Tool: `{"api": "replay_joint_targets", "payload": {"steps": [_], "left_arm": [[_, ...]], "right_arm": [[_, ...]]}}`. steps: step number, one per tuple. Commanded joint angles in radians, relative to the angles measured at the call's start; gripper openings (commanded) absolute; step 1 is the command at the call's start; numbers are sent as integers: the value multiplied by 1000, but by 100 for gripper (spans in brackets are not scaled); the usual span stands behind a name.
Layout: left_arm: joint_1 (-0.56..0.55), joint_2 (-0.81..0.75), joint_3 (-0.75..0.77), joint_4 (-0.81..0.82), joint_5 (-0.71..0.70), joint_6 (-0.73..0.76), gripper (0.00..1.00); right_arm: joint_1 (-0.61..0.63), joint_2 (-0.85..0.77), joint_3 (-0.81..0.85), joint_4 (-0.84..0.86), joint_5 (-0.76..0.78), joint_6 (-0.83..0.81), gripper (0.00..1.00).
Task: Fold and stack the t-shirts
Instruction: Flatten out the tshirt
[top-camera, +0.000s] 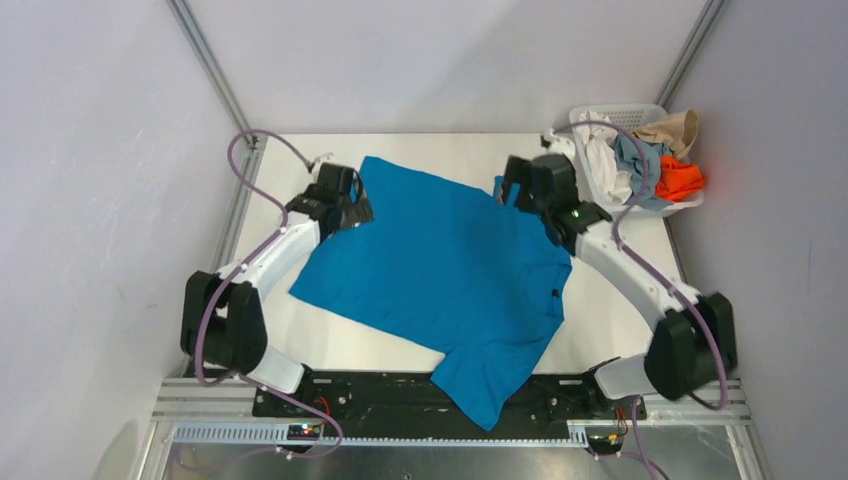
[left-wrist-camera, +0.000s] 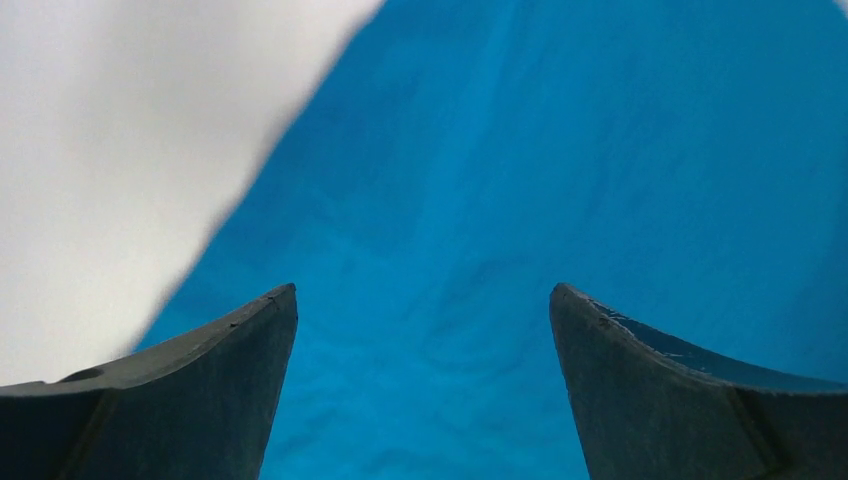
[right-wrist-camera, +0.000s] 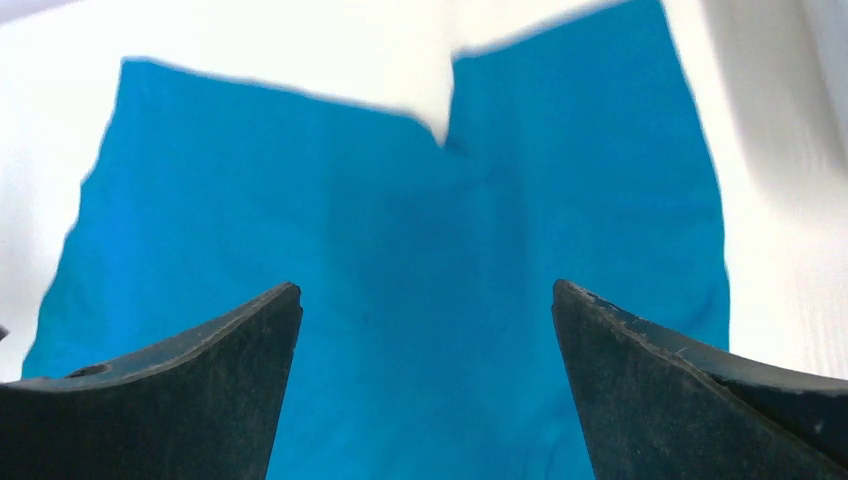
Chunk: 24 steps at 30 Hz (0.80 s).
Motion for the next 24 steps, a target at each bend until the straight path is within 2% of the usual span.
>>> {"api": "replay_joint_targets", "payload": {"steps": [1, 6, 14, 19, 24], "left_arm": [[-18, -80, -196, 73, 150, -69, 100], [-29, -122, -348, 160, 199, -100, 100], [-21, -47, -456, 262, 226, -143, 100], [20, -18, -482, 282, 220, -186, 100], [30, 15, -479, 293, 220, -216, 100]], "right_arm": [[34, -128, -263, -147, -28, 184, 99], [30, -252, -435, -139, -85, 251, 99], [-53, -74, -495, 9, -206, 251, 100], [-152, 99, -435, 77, -288, 230, 98], [-183, 260, -234, 42, -280, 170, 98]]}}
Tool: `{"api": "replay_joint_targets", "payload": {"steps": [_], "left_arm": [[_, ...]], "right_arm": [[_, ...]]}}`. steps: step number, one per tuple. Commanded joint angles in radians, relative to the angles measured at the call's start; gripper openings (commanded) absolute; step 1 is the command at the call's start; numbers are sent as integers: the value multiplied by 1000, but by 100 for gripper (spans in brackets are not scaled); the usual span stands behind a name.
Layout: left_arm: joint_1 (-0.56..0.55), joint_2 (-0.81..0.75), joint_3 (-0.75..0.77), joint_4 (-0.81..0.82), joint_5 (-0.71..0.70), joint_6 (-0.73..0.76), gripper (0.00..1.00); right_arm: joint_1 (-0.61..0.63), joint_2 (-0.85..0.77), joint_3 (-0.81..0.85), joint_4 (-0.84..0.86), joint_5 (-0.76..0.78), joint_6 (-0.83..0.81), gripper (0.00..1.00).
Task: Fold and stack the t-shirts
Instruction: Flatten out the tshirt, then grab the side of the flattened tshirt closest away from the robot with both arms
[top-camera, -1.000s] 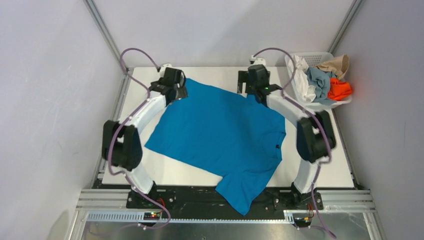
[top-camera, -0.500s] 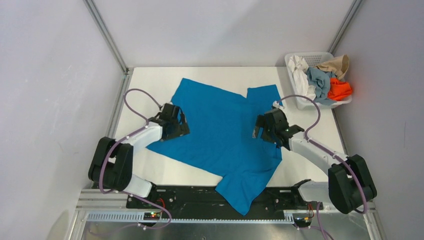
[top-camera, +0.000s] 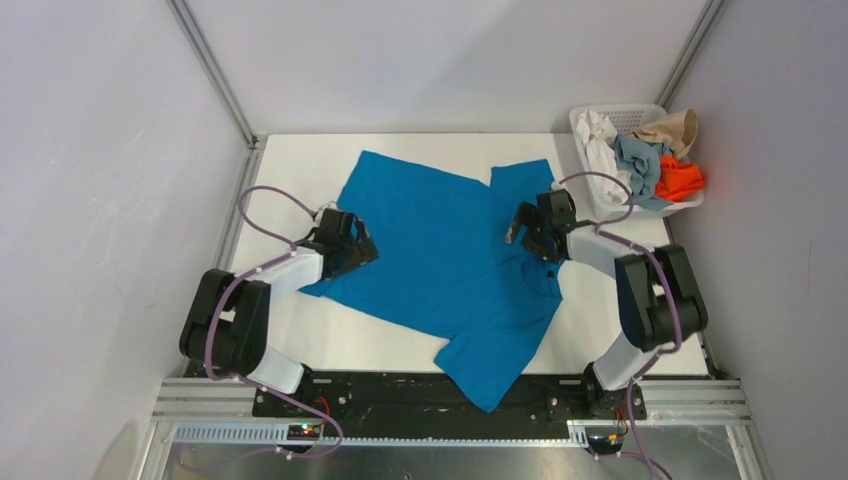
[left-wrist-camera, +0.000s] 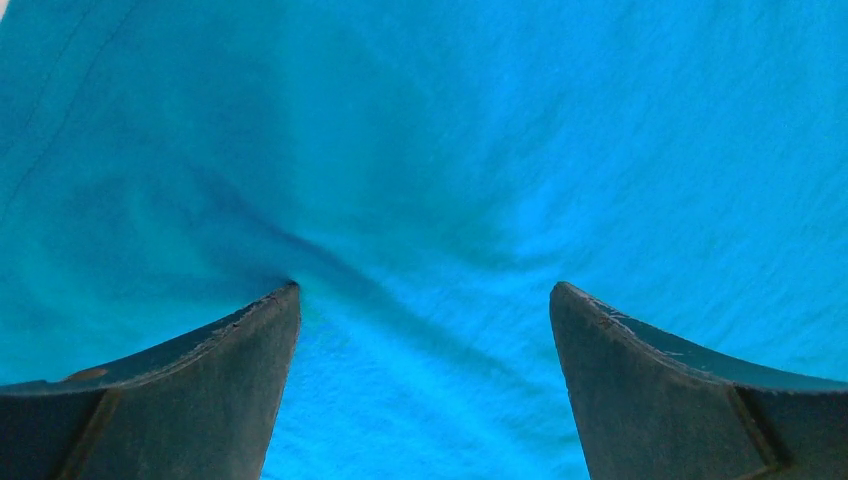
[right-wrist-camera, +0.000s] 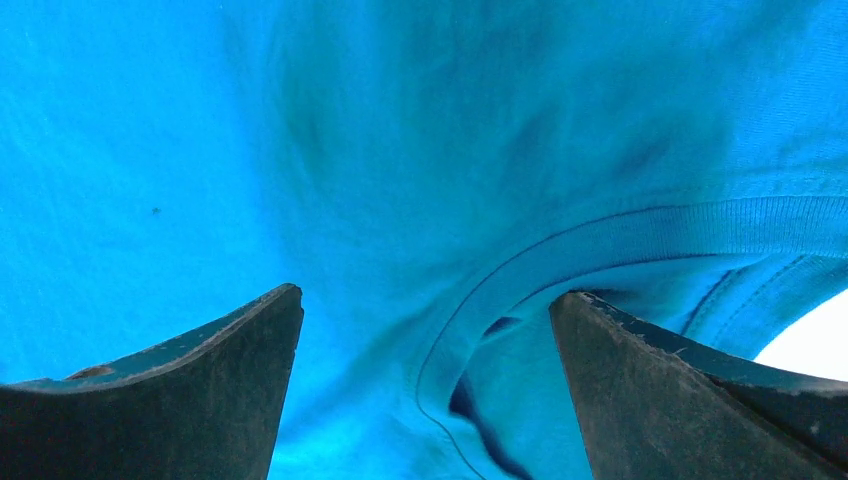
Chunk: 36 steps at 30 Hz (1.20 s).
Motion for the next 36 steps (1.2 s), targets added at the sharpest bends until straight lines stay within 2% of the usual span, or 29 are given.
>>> {"api": "replay_joint_targets", "payload": {"steps": [1, 10, 14, 18, 21, 23, 26, 30, 36], "left_arm": [[17, 62, -25, 9, 3, -58, 100], [34, 64, 44, 8, 19, -51, 100], [33, -65, 33, -21, 1, -32, 100], [33, -306, -50, -89, -129, -55, 100], [43, -511, -134, -187, -225, -102, 100], [83, -611, -195, -238, -255, -140, 100], [214, -715, -274, -263, -219, -166, 100], [364, -690, -299, -247, -168, -150, 100], [408, -488, -230, -159, -98, -126, 100]], "right_arm": [[-36, 150, 130, -20, -29, -48, 98], [-81, 415, 542, -132, -69, -132, 98], [-53, 351, 606, -218, 9, -185, 99], [10, 146, 512, -251, 109, -212, 99], [85, -48, 356, -252, 188, -196, 99], [135, -159, 243, -236, 204, -178, 99], [200, -288, 108, -220, 222, -129, 99], [295, -434, -67, -194, 215, -79, 99], [366, -520, -181, -162, 177, -35, 99]]}}
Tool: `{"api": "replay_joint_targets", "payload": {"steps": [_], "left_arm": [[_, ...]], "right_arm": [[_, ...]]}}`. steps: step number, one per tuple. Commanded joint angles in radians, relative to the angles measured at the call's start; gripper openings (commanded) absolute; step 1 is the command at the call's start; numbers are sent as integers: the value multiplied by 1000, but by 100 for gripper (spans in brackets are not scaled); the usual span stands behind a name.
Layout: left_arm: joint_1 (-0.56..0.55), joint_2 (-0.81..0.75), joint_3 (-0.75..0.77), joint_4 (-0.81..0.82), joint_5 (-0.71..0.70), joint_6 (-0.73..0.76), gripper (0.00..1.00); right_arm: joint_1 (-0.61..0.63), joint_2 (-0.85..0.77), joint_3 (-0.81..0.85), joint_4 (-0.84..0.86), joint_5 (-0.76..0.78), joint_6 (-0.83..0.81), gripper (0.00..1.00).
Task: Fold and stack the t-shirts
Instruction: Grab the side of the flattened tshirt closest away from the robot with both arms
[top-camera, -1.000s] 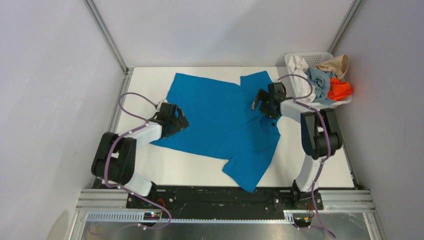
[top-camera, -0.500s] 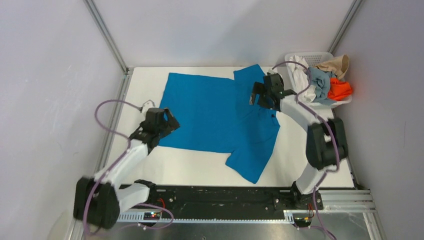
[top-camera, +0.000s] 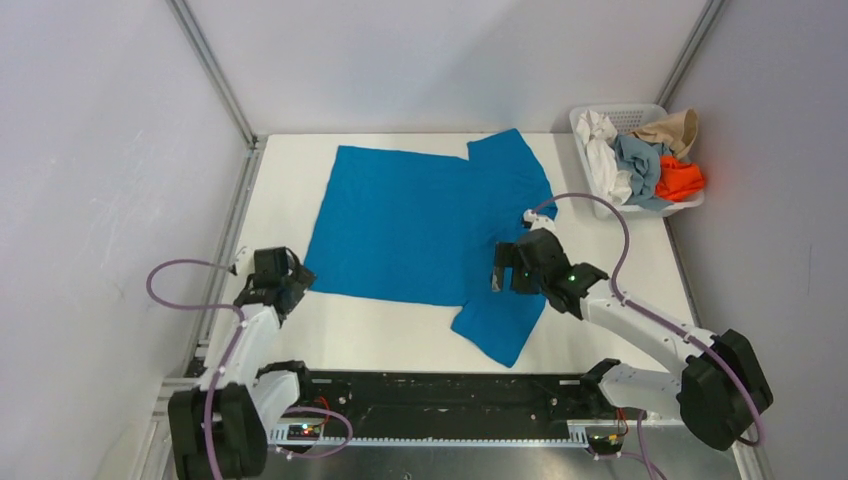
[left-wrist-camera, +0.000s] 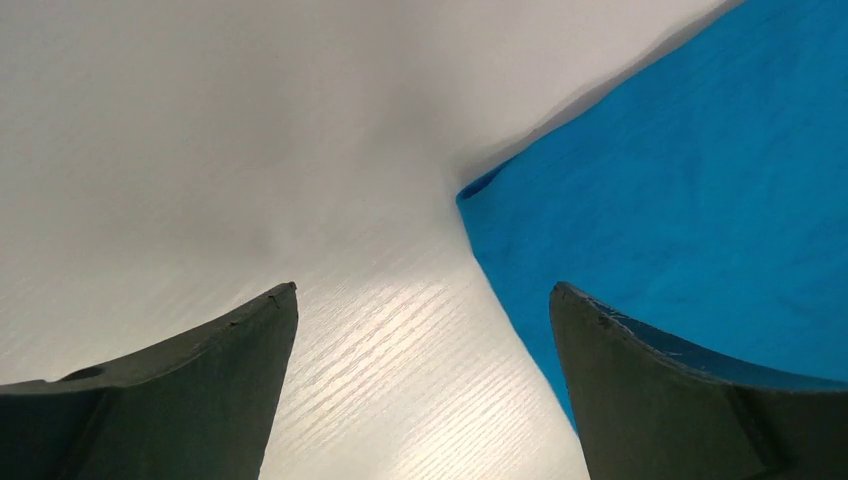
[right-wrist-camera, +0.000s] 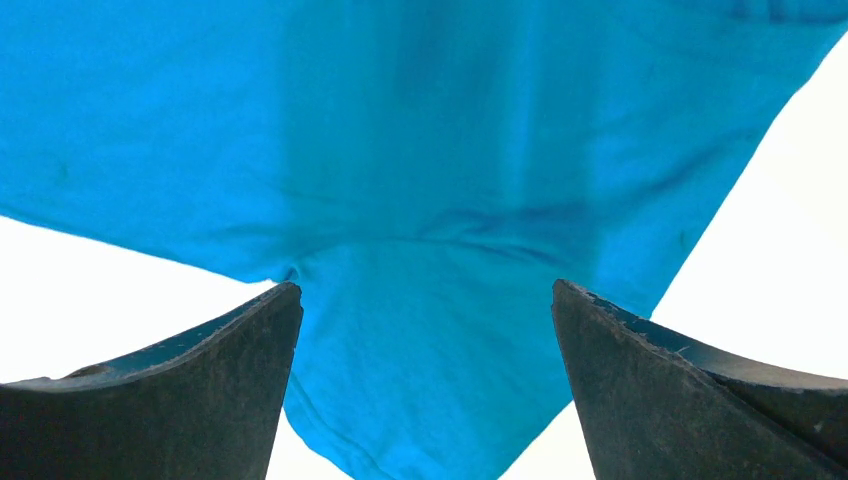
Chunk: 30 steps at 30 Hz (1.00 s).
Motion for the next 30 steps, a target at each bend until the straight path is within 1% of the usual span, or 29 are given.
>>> {"api": "replay_joint_targets", "payload": {"steps": [1, 2, 6, 8, 11, 12, 13, 15, 16, 21, 23, 24, 25, 26, 28, 30], "left_arm": [[13, 118, 69, 83, 46, 0, 98], [14, 163, 78, 97, 45, 0, 97], [15, 293, 114, 122, 59, 11, 87], [15, 352, 131, 141, 89, 16, 81], [14, 444, 157, 160, 134, 20, 75], [15, 461, 170, 166, 140, 21, 72], [15, 488, 175, 169, 151, 23, 64], [14, 519, 190, 171, 165, 28, 53], [15, 521, 192, 171, 171, 33, 51], [14, 511, 176, 178, 187, 41, 47], [14, 514, 174, 178, 200, 52, 39], [14, 514, 173, 179, 207, 55, 30], [14, 514, 172, 179, 218, 60, 25], [16, 512, 172, 179, 223, 63, 14], [15, 503, 169, 178, 235, 66, 2], [15, 490, 161, 178, 239, 68, 0]], "right_arm": [[23, -62, -38, 53, -5, 52, 99], [25, -68, -43, 53, -6, 54, 99], [25, -85, -44, 47, 15, 52, 99], [26, -91, -46, 47, 25, 49, 99], [25, -102, -46, 44, 30, 42, 99], [26, -106, -47, 41, 31, 42, 100], [25, -110, -47, 40, 33, 42, 99], [26, -115, -48, 37, 40, 42, 99], [26, -117, -48, 37, 42, 42, 99], [25, -117, -48, 41, 51, 37, 99], [25, -112, -48, 41, 51, 37, 99], [25, -108, -48, 42, 51, 37, 99], [25, -108, -48, 42, 49, 37, 99], [26, -106, -48, 42, 48, 37, 99], [25, -107, -48, 37, 47, 39, 99], [28, -109, -47, 27, 47, 40, 99]]}}
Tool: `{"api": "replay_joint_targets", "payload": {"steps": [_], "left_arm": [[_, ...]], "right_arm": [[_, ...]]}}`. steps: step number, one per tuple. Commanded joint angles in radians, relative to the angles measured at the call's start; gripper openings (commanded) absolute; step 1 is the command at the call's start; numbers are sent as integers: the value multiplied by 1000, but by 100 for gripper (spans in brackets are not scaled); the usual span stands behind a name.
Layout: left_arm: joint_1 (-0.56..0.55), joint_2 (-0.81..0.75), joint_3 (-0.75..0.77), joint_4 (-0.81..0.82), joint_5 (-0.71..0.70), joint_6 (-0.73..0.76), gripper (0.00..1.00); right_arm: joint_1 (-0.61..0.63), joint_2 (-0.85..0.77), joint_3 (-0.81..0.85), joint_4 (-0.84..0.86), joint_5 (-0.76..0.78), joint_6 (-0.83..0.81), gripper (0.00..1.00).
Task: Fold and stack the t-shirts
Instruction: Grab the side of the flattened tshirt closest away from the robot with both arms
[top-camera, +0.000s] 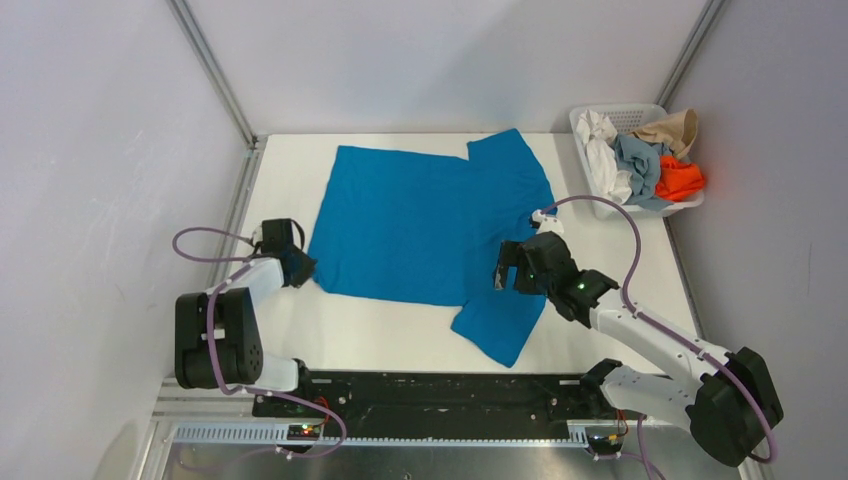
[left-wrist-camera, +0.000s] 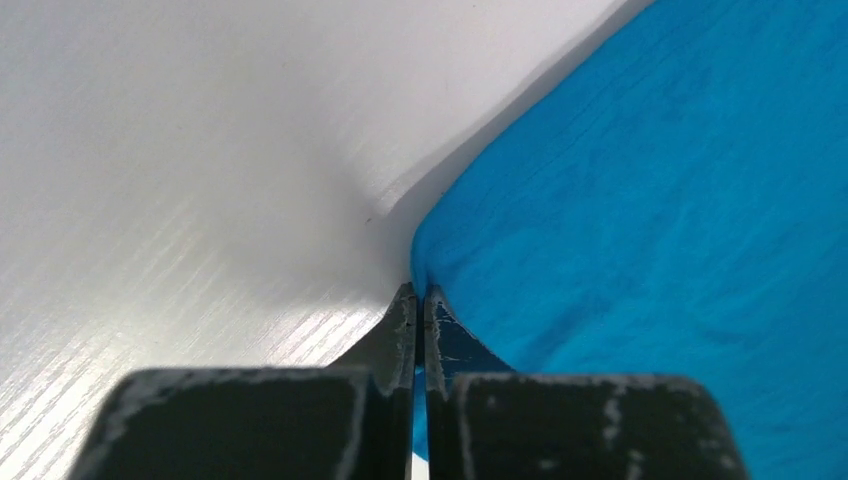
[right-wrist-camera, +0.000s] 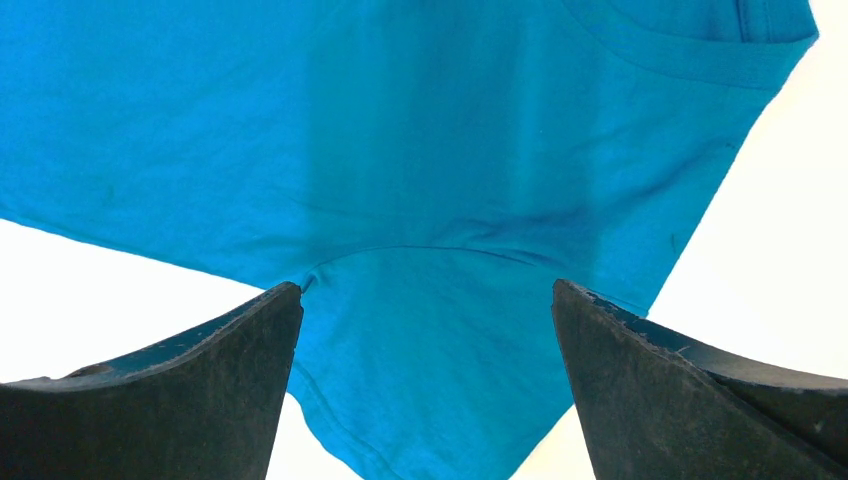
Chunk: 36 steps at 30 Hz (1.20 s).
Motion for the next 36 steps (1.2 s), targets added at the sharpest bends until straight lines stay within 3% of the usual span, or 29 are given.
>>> {"api": "replay_joint_targets", "payload": {"steps": [1, 7, 14, 22, 27, 30, 31, 33, 36], "left_arm": [[5, -15, -40, -36, 40, 23, 0], [4, -172, -130, -47, -10, -17, 0], [5, -362, -252, -55, -36, -76, 0], [3, -432, -243, -108, -54, -61, 0], [5, -435, -218, -136, -81, -52, 0], [5, -441, -212, -146, -103, -49, 0], [5, -444, -212, -156, -110, -48, 0], [5, -464, -207, -187, -142, -54, 0], [5, -527, -203, -263, -197, -69, 0]], "right_arm": [[11, -11, 3, 2, 24, 3, 99], [138, -13, 2, -101, 10, 12, 93], [391, 35, 2, -299, 13, 153, 79], [444, 179, -33, -270, -33, 177, 58], [453, 274, -36, -276, -54, 193, 53], [453, 294, -46, -304, -50, 217, 41], [454, 295, -51, -307, -58, 221, 30], [458, 292, -59, -320, -63, 236, 19], [479, 240, -71, -367, -62, 273, 8]]}}
